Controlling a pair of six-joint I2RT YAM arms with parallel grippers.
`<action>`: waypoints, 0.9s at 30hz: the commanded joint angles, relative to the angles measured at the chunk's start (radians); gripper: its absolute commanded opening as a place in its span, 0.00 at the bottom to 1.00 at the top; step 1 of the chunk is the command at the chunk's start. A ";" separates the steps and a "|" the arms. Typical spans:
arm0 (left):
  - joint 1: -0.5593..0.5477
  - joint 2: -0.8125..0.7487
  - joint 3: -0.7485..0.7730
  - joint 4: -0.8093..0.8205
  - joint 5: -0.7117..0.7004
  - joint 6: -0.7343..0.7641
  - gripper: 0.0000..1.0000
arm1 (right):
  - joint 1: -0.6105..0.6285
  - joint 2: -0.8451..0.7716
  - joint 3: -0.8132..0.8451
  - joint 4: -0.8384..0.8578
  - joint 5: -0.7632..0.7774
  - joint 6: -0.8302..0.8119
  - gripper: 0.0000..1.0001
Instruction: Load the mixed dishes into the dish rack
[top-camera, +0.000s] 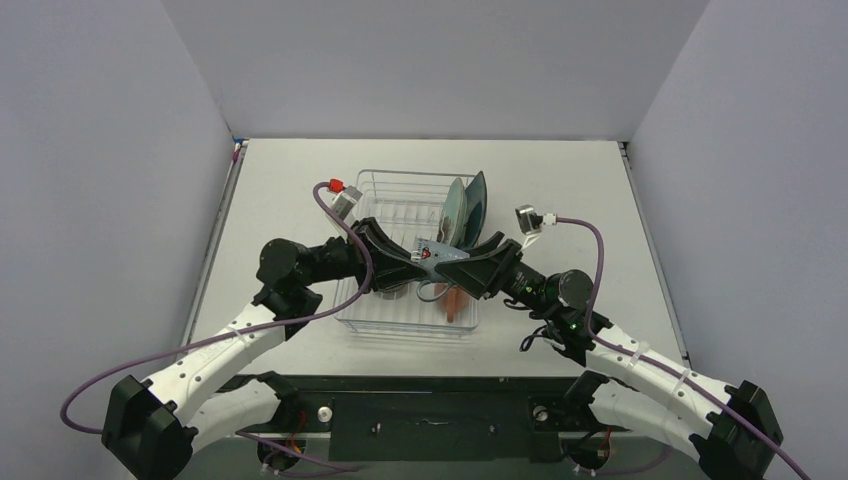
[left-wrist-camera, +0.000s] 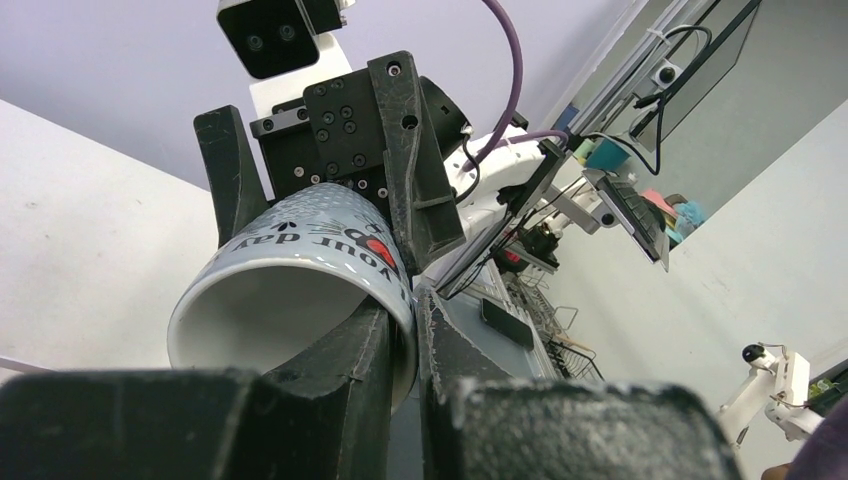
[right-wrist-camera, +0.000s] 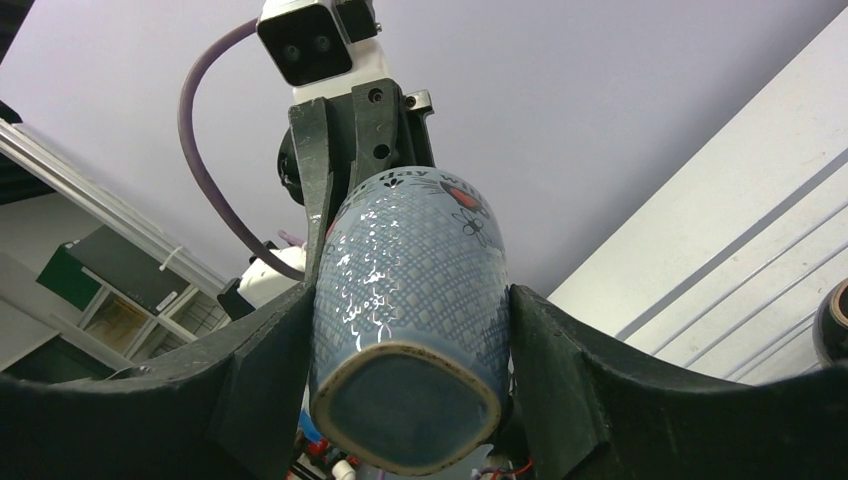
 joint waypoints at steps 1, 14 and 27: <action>-0.008 -0.014 0.012 0.100 -0.024 0.001 0.00 | 0.010 -0.001 0.003 0.105 -0.022 0.009 0.60; -0.008 -0.011 0.024 -0.008 -0.064 0.046 0.00 | 0.009 -0.013 0.014 0.092 -0.019 0.004 0.00; 0.027 -0.037 0.008 -0.137 -0.145 0.079 0.44 | 0.005 -0.009 -0.012 0.140 0.063 0.083 0.00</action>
